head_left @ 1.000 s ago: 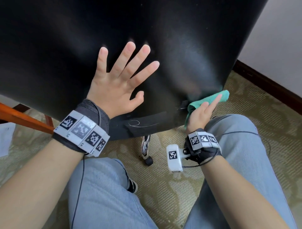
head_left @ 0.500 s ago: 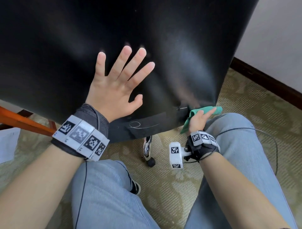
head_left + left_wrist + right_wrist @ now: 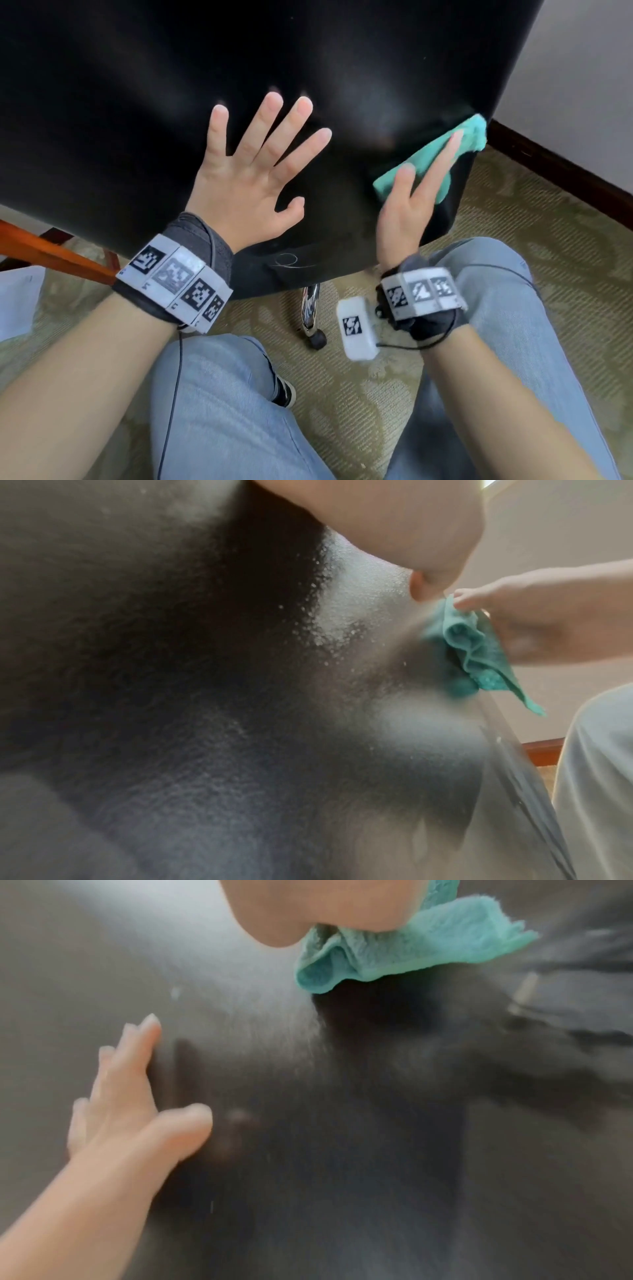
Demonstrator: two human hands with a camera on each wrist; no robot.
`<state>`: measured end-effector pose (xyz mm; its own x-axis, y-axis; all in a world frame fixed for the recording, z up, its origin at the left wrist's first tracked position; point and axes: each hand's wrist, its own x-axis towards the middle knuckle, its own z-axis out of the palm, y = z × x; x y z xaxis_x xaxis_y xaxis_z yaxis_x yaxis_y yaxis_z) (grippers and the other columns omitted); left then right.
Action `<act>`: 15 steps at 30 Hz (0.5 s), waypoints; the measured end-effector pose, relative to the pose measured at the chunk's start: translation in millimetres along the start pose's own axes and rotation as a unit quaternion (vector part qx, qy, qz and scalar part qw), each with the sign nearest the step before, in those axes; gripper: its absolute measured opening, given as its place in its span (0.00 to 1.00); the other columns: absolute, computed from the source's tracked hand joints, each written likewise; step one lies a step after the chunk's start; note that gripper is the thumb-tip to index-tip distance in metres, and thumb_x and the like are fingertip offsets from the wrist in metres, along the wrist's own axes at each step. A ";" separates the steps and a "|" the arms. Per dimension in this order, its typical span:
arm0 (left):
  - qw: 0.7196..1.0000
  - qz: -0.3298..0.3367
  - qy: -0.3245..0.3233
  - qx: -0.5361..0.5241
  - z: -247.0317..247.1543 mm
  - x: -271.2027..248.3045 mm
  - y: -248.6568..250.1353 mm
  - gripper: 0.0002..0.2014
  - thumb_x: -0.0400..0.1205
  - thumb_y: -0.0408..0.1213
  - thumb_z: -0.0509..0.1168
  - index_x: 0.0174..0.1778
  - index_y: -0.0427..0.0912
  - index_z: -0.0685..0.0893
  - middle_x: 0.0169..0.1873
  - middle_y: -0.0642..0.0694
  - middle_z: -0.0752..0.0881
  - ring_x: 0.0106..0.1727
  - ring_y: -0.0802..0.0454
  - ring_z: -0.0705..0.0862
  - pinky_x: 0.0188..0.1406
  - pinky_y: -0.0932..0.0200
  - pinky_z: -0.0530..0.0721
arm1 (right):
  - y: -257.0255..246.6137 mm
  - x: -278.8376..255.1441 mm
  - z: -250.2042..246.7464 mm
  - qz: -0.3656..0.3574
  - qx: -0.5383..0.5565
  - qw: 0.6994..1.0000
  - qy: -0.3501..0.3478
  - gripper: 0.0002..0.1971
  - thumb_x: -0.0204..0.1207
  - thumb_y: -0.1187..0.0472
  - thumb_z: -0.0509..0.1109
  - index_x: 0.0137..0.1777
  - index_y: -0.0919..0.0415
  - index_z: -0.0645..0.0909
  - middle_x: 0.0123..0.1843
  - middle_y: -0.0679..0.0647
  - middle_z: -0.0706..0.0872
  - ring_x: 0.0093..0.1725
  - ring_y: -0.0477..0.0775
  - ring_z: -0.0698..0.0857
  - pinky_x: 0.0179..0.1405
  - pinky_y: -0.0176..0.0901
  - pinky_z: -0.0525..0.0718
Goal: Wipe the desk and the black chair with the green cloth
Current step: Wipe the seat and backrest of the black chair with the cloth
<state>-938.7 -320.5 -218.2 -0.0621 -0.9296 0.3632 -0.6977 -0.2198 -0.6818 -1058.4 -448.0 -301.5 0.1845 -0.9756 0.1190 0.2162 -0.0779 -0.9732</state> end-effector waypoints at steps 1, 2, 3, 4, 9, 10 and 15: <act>1.000 0.002 -0.001 -0.001 -0.4 1.4 0.2 0.42 0.78 0.55 0.51 0.82 0.51 0.33 0.78 0.44 0.40 0.78 0.48 0.22 0.72 0.34 0.36 | -2.5 11.8 -1.4 -0.014 0.011 1.000 0.017 0.32 0.83 0.65 0.52 0.84 0.60 0.44 0.85 0.61 0.47 0.83 0.59 0.53 0.82 0.52 0.55; 1.000 0.004 -0.001 0.001 -0.8 2.3 0.5 0.42 0.78 0.56 0.50 0.82 0.50 0.33 0.79 0.44 0.41 0.79 0.47 0.24 0.72 0.34 0.37 | -4.7 22.9 -3.2 -0.025 0.024 0.999 0.032 0.32 0.82 0.65 0.52 0.84 0.61 0.44 0.84 0.62 0.48 0.81 0.59 0.58 0.80 0.51 0.59; 1.000 0.007 0.000 0.008 -0.5 2.7 1.1 0.42 0.78 0.56 0.50 0.82 0.50 0.33 0.79 0.43 0.43 0.80 0.45 0.27 0.72 0.34 0.38 | -4.6 33.7 -5.3 -0.033 0.034 0.998 0.048 0.32 0.81 0.65 0.52 0.83 0.62 0.43 0.84 0.63 0.49 0.78 0.56 0.62 0.78 0.42 0.63; 1.000 0.010 0.002 0.018 0.2 2.7 2.1 0.42 0.78 0.56 0.51 0.82 0.49 0.34 0.79 0.42 0.46 0.80 0.43 0.32 0.72 0.34 0.37 | -2.3 42.7 -7.7 -0.035 0.036 0.997 0.062 0.32 0.82 0.66 0.52 0.83 0.64 0.44 0.84 0.63 0.50 0.76 0.51 0.63 0.74 0.30 0.64; 1.000 0.009 0.009 0.014 -0.7 9.2 7.7 0.43 0.77 0.55 0.54 0.82 0.49 0.35 0.79 0.43 0.49 0.77 0.45 0.39 0.72 0.38 0.30 | 36.0 57.6 -22.0 0.035 0.011 0.994 0.101 0.30 0.83 0.64 0.50 0.83 0.63 0.45 0.84 0.60 0.55 0.78 0.51 0.64 0.70 0.23 0.64; 1.000 0.007 0.010 0.011 -0.9 10.3 8.3 0.44 0.77 0.55 0.54 0.82 0.49 0.35 0.79 0.43 0.49 0.77 0.45 0.39 0.72 0.38 0.30 | 45.0 52.9 -23.7 0.057 0.002 0.993 0.100 0.29 0.84 0.65 0.49 0.83 0.63 0.45 0.84 0.59 0.55 0.77 0.48 0.64 0.65 0.16 0.62; 1.000 0.003 0.007 0.016 -2.0 11.3 9.5 0.43 0.77 0.54 0.55 0.82 0.49 0.37 0.79 0.43 0.51 0.78 0.44 0.40 0.73 0.34 0.37 | 78.0 17.8 -22.2 0.134 -0.045 0.986 0.093 0.28 0.85 0.66 0.49 0.84 0.61 0.45 0.83 0.57 0.58 0.76 0.47 0.64 0.62 0.18 0.58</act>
<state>-947.5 -332.6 -219.4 -0.0767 -0.9271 0.3669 -0.6737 -0.2231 -0.7046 -1059.6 -476.0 -379.6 0.0436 -0.9838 -0.1739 0.0967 0.1774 -0.9794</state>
